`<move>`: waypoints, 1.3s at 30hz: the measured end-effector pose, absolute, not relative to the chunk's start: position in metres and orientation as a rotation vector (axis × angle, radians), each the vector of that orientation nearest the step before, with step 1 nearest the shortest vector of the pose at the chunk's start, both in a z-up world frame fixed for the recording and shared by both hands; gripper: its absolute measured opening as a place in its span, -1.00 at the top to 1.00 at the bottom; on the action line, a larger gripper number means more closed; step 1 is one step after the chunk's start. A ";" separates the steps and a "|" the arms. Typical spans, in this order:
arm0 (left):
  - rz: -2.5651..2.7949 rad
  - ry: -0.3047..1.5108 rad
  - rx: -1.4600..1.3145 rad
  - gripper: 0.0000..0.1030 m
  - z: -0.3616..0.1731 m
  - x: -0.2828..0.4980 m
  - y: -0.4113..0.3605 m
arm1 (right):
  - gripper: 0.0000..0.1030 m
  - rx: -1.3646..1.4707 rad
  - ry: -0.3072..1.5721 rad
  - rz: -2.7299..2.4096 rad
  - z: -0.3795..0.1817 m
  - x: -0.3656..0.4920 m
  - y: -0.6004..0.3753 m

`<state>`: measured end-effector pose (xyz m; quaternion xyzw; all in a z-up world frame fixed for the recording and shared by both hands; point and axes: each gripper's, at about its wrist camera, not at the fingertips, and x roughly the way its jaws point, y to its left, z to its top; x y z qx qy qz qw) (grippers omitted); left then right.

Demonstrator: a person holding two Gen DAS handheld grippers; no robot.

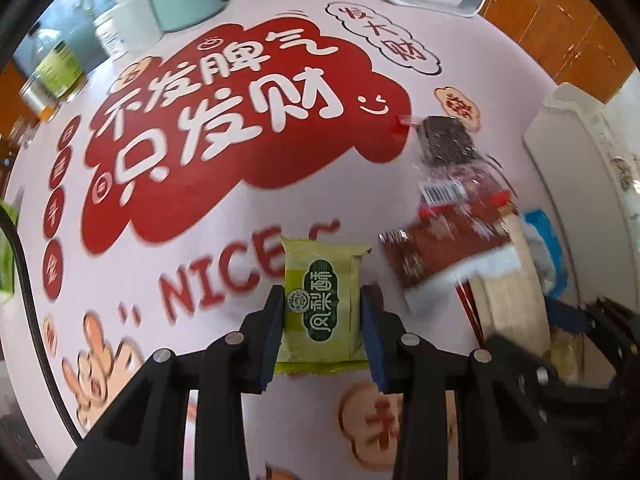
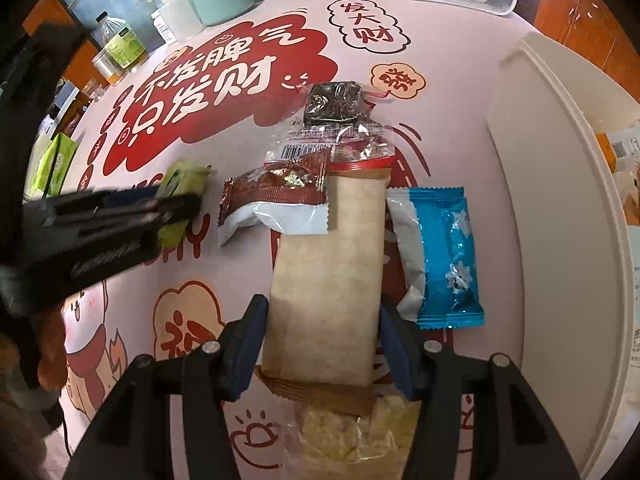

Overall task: Organize snacks
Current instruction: 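Grasp the green square packet with left gripper while right gripper grasps beige wafer bar, then carry both snacks over the white tray and open both grippers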

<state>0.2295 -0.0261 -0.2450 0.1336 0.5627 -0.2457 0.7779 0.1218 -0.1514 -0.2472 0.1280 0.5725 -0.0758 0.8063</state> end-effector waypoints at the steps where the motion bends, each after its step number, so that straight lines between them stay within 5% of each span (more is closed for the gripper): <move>1: -0.532 1.210 0.281 0.32 -0.238 0.222 -0.021 | -0.06 0.275 1.222 -0.161 -0.246 0.121 -0.151; 10: -0.584 1.166 0.254 0.32 -0.183 0.161 -0.003 | -0.01 0.263 1.141 -0.115 -0.208 0.094 -0.139; 13: -0.604 1.147 0.249 0.32 -0.168 0.147 -0.011 | 0.75 0.276 1.125 -0.059 -0.193 0.082 -0.136; 29: -0.527 1.089 0.202 0.32 -0.122 0.099 -0.038 | 0.77 0.230 1.013 0.027 -0.148 0.031 -0.167; 39: -0.654 1.006 0.205 0.32 -0.081 0.067 -0.125 | 0.77 0.248 0.882 -0.045 -0.089 -0.015 -0.242</move>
